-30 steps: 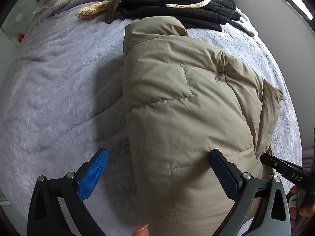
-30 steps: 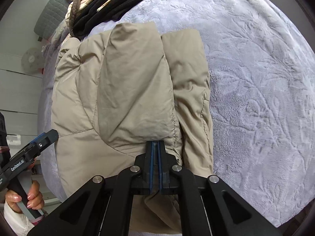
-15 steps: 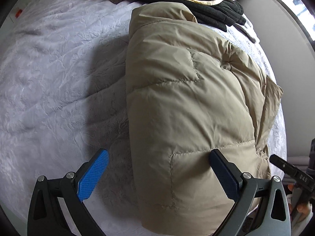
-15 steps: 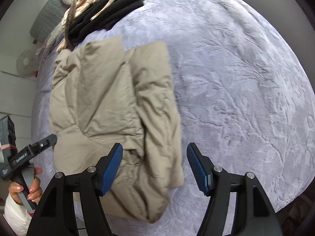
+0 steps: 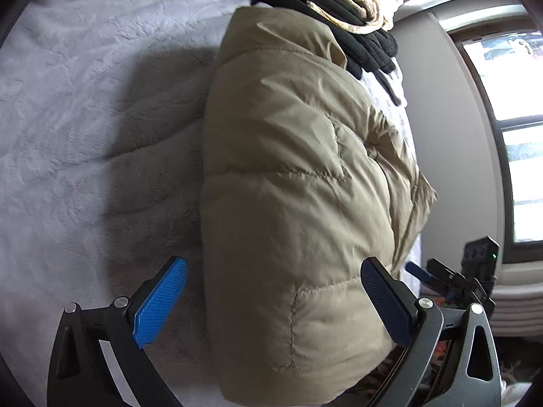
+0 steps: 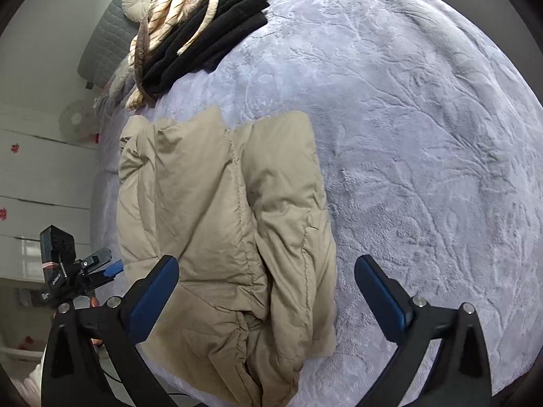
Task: Fold large clothes
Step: 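Grasp the folded jacket bundle with both tools and lift it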
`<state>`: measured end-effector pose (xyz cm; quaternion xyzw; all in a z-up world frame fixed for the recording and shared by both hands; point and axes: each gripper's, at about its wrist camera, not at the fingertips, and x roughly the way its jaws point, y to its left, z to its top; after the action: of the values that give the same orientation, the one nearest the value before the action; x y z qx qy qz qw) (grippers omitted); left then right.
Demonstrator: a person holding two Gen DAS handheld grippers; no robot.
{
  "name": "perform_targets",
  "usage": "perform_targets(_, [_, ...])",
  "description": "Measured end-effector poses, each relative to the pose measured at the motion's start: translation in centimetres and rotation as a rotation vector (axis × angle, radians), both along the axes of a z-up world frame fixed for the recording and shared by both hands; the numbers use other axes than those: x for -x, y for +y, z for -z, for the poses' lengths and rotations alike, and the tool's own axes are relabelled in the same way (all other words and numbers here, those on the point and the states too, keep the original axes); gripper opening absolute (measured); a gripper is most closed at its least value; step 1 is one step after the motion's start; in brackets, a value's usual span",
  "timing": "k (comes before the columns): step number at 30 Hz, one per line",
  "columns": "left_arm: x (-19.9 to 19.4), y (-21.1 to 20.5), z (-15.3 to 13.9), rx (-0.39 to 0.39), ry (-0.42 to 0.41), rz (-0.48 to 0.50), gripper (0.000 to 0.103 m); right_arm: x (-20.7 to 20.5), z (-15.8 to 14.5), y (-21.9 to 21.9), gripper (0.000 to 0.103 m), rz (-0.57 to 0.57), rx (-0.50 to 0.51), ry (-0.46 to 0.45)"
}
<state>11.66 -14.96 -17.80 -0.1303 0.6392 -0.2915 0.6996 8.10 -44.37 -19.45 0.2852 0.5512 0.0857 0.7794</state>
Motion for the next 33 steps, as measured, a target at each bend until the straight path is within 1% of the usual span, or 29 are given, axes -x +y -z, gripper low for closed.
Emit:
perform_targets(1, [-0.2, -0.2, 0.5, 0.03, 0.023, 0.012, 0.102, -0.6, 0.2, 0.4, 0.103, -0.02, 0.01, 0.005])
perform_targets(3, [-0.5, -0.3, 1.3, 0.061, 0.046, 0.024, 0.102, -1.6, 1.2, 0.9, 0.103, -0.061, 0.03, 0.034])
perform_targets(5, [-0.8, -0.7, 2.4, 0.093, 0.074, 0.04, 0.102, -2.4, 2.6, 0.9, 0.103, -0.082, 0.01, 0.071])
perform_targets(9, [-1.5, -1.7, 4.6, 0.092, 0.096, 0.073, 0.102, -4.2, 5.6, 0.7, 0.103, -0.113, -0.073, 0.122])
perform_targets(13, [-2.5, -2.8, 6.9, 0.133, 0.146, 0.094, 0.103, -6.1, 8.3, 0.3, 0.103, -0.151, -0.2, 0.14])
perform_targets(16, [-2.9, -3.8, 8.2, 0.168, 0.183, 0.098, 0.103, -7.1, 9.9, 0.1, 0.103, -0.154, -0.302, 0.147])
perform_targets(20, [-2.9, -5.5, 8.7, 0.169, 0.193, 0.078, 0.103, -7.8, 10.7, 0.7, 0.103, -0.14, -0.374, 0.14])
perform_targets(22, [-2.7, -6.0, 8.2, 0.154, 0.172, 0.065, 0.103, -7.9, 10.8, 1.3, 0.103, -0.13, -0.38, 0.145])
perform_targets(23, [-2.4, -6.2, 7.7, 0.146, 0.15, 0.059, 0.1, -7.9, 10.7, 1.5, 0.103, -0.124, -0.377, 0.148])
perform_targets(24, [-2.2, -6.2, 7.3, 0.142, 0.136, 0.055, 0.098, -7.9, 10.7, 1.5, 0.101, -0.117, -0.378, 0.152])
perform_targets(26, [-1.9, -6.5, 6.4, 0.138, 0.105, 0.046, 0.089, -7.7, 10.5, 1.5, 0.087, -0.101, -0.4, 0.156])
perform_targets(27, [-1.8, -6.6, 5.9, 0.139, 0.093, 0.043, 0.088, -7.6, 10.1, 1.4, 0.075, -0.093, -0.411, 0.15])
perform_targets(28, [-1.6, -6.8, 5.5, 0.14, 0.082, 0.043, 0.085, -7.5, 9.5, 1.2, 0.066, -0.093, -0.419, 0.141])
perform_targets(30, [-1.2, -7.3, 4.3, 0.138, 0.054, 0.049, 0.084, -7.3, 8.7, 1.5, 0.056, -0.101, -0.422, 0.125])
perform_targets(31, [-1.1, -7.5, 3.8, 0.139, 0.043, 0.055, 0.084, -7.1, 8.0, 1.7, 0.053, -0.109, -0.42, 0.111])
perform_targets(33, [-0.7, -7.8, 2.6, 0.149, 0.018, 0.068, 0.084, -6.8, 6.8, 2.1, 0.052, -0.114, -0.415, 0.089])
